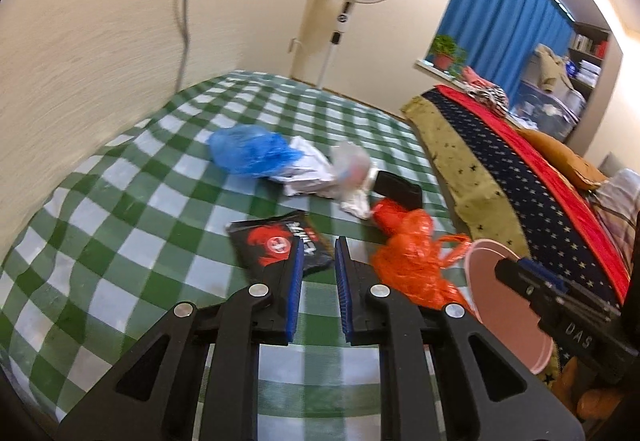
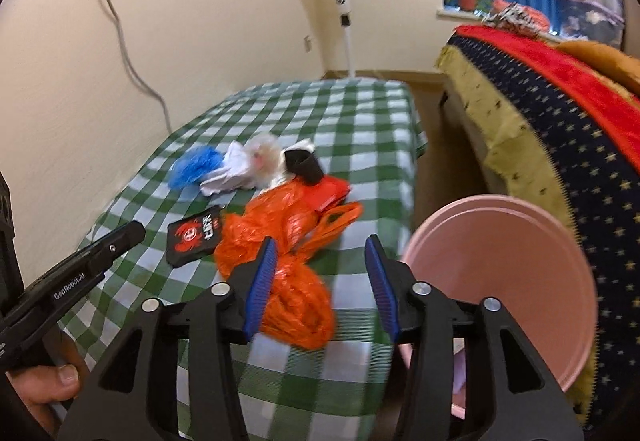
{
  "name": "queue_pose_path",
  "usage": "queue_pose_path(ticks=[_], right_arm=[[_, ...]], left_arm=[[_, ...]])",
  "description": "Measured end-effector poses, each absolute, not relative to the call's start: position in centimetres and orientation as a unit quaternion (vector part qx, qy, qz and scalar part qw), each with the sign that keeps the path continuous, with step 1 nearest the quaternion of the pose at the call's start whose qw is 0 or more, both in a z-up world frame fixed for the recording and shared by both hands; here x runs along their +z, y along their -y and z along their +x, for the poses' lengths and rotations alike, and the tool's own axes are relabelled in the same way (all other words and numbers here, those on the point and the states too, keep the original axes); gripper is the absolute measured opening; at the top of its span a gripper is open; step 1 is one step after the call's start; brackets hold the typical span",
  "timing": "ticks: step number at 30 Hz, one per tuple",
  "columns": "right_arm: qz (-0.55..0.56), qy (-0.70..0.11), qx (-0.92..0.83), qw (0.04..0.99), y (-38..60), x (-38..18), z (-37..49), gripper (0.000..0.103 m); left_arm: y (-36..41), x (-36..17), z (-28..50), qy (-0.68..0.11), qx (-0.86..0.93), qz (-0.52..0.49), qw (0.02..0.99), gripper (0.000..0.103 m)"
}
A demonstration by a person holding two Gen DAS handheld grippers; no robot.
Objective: Collect trash
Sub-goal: 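Move both open tools back toward the remaining trash on the bed, then grasp the black-red snack packet with the left tool while the right grasps the orange bag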
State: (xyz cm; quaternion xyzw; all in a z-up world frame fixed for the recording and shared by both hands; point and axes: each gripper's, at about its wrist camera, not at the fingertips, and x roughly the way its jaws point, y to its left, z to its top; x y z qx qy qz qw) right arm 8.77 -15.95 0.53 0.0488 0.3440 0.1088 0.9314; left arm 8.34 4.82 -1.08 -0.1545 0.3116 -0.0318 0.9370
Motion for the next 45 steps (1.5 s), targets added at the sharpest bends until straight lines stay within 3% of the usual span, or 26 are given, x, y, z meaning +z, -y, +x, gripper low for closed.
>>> queue_pose_path(ticks=[11, 21, 32, 37, 45], right_arm=[[0.032, -0.436, 0.132, 0.89, 13.3, -4.6, 12.0, 0.05], [0.025, -0.44, 0.165, 0.882, 12.5, -4.8, 12.5, 0.027], [0.026, -0.436, 0.174, 0.883, 12.4, -4.8, 12.7, 0.026], [0.022, -0.428, 0.174, 0.887, 12.4, -4.5, 12.4, 0.026], [0.015, -0.403, 0.172, 0.899, 12.5, -3.1, 11.5, 0.026]], left_arm=[[-6.9, -4.3, 10.6, -0.355, 0.012, -0.187, 0.916, 0.016], [-8.3, -6.4, 12.6, -0.387, 0.024, -0.231, 0.892, 0.016], [-8.4, -7.2, 13.4, -0.391, 0.019, -0.253, 0.885, 0.016], [-8.4, -7.1, 13.3, -0.386, 0.019, -0.254, 0.887, 0.003], [-8.1, -5.8, 12.6, -0.367, 0.009, -0.24, 0.899, 0.0]])
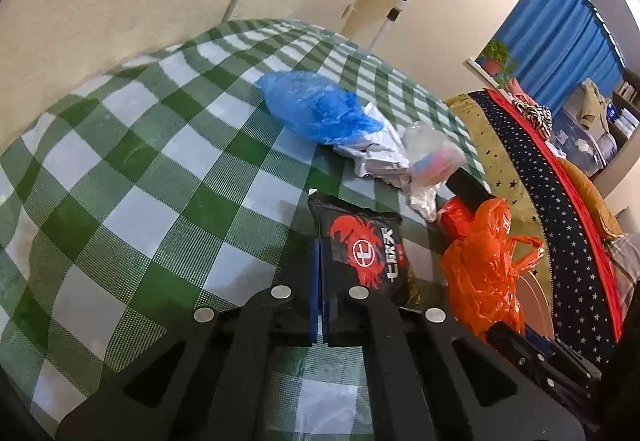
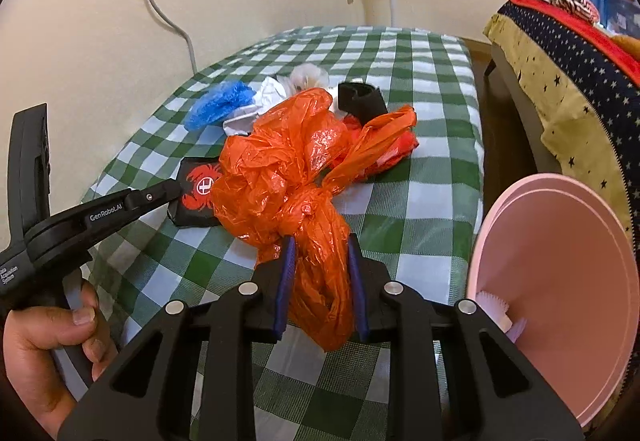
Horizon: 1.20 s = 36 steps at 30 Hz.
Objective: Collect trash
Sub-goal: 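Grasp the black-red snack packet with the left tool while the right grasps the orange bag, then lift the snack packet and orange bag and carry both over the pink bin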
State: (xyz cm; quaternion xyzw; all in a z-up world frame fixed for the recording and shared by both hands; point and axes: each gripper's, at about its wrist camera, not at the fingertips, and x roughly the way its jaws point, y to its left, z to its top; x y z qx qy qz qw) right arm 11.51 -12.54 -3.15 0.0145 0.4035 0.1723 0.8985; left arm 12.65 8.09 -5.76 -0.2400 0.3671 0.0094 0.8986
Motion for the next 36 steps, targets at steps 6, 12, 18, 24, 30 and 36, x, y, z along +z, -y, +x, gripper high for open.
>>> queue_pose_path(ticks=[6, 12, 18, 24, 30, 36], right_arm=[[0.011, -0.383, 0.162, 0.909, 12.9, -1.9, 10.7, 0.026], [0.009, -0.367, 0.149, 0.918, 13.3, -0.9, 9.3, 0.026], [0.014, -0.36, 0.135, 0.923, 14.3, -0.4, 8.0, 0.026], [0.014, -0.353, 0.121, 0.927, 15.3, 0.1, 6.5, 0.026], [0.02, -0.344, 0.109, 0.932, 16.5, 0.8, 5.2, 0.026], [0.025, -0.338, 0.097, 0.936, 17.5, 1.2, 4.2, 0.026]], left_arm=[[-7.1, -3.8, 11.5, -0.346, -0.001, -0.212, 0.914, 0.0], [-6.1, -2.5, 10.3, -0.333, -0.004, -0.18, 0.926, 0.0], [-5.3, -1.7, 9.0, -0.326, -0.01, -0.157, 0.932, 0.0], [-4.6, -0.5, 7.7, -0.313, -0.02, -0.141, 0.939, 0.0], [-3.8, 0.3, 6.7, -0.308, -0.027, -0.13, 0.942, 0.0], [-2.9, 1.1, 5.9, -0.301, -0.035, -0.121, 0.945, 0.0]])
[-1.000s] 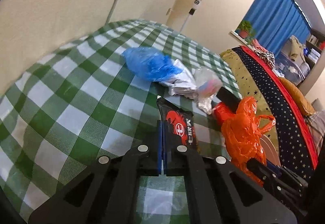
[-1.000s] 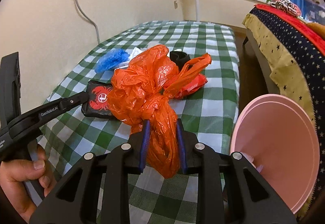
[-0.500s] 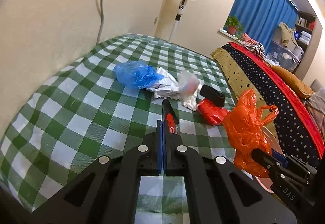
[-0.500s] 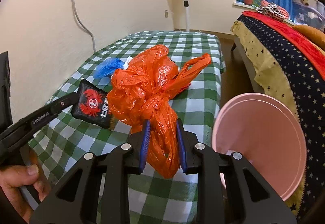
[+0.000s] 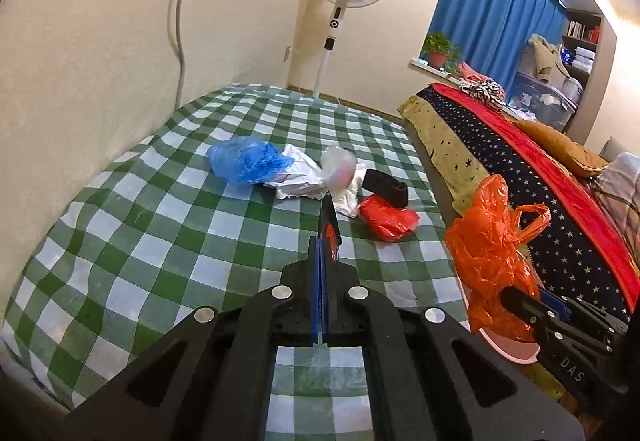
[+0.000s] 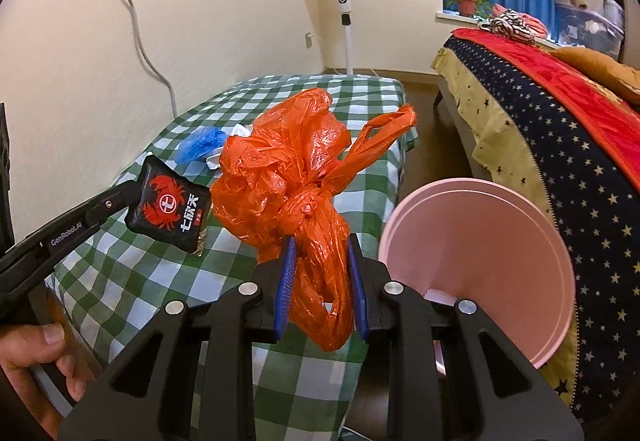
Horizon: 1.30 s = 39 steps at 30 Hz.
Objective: Collect trash
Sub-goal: 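Lift the snack packet and orange bag and carry both over the pink bin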
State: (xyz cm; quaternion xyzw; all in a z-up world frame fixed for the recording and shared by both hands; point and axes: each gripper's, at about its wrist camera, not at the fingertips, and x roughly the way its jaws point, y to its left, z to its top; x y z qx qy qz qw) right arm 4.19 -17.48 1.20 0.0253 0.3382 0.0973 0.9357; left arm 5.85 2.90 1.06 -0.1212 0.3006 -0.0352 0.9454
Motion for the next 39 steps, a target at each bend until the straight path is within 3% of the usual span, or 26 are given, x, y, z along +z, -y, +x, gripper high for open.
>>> queue_pose_path(ticks=[39], right_arm=[[0.073, -0.306, -0.103, 0.944, 28.0, 3.3, 3.4, 0.026]], left_arm=[[8.8, 2.7, 7.8, -0.274, -0.157, -0.092, 0.944, 0.0]])
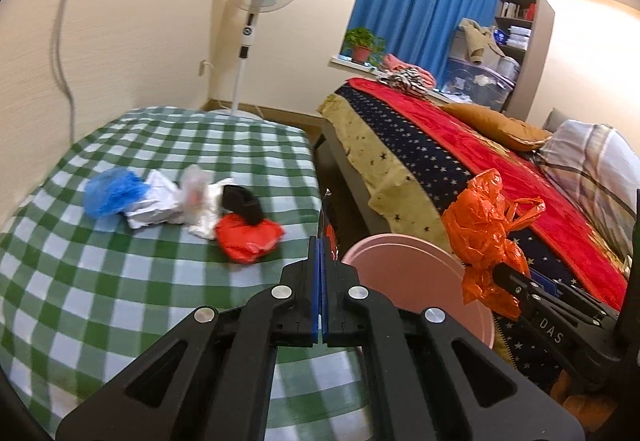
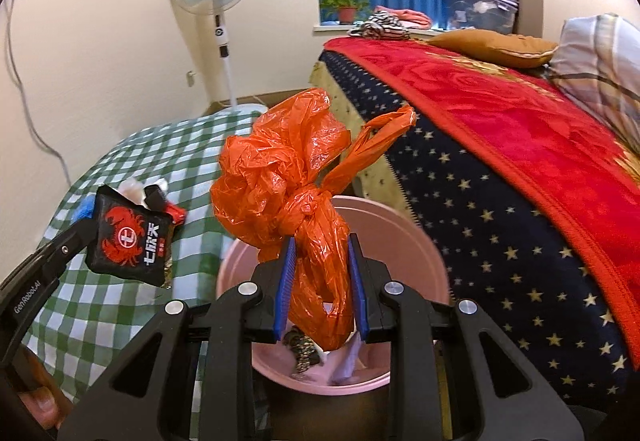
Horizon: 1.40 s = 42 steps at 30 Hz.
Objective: Collect trash
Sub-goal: 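Lift the snack packet and orange bag and carry both over the pink bin, then open both tools to drop the packet and orange bag into the bin, then move both open tools back to the trash on the bed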
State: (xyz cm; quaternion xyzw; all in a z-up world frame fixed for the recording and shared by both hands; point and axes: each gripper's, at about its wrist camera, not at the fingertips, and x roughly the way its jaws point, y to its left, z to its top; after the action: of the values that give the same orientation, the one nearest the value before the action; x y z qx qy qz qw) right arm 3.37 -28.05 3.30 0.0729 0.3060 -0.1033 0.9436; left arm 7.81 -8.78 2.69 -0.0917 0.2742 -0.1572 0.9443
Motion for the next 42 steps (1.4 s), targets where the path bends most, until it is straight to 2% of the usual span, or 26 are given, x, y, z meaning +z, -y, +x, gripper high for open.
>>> queue_pose_path(ticks=[25, 27, 30, 32, 42], right_arm=[[0.083, -0.311, -0.172, 0.931, 31.1, 2.6, 4.6, 0.027], [0.08, -0.312, -0.176, 0.93, 30.9, 2.5, 4.6, 0.03], [0.076, -0.311, -0.19, 0.928, 31.0, 2.4, 4.6, 0.053], [0.075, -0.307, -0.195, 0.929, 31.1, 2.5, 4.5, 0.054], [0.071, -0.298, -0.184, 0.934, 30.8, 2.8, 4.0, 0.054]], left_arm=[[14.9, 0.7, 10.4, -0.296, -0.212, -0.081, 0.928, 0.0], [15.1, 0.6, 10.6, -0.3, -0.216, -0.083, 0.926, 0.0], [15.2, 0.2, 11.0, -0.31, -0.225, -0.088, 0.92, 0.004], [15.2, -0.1, 11.1, -0.317, -0.226, -0.09, 0.917, 0.009], [14.2, 0.1, 10.8, -0.316, -0.214, -0.092, 0.92, 0.009]])
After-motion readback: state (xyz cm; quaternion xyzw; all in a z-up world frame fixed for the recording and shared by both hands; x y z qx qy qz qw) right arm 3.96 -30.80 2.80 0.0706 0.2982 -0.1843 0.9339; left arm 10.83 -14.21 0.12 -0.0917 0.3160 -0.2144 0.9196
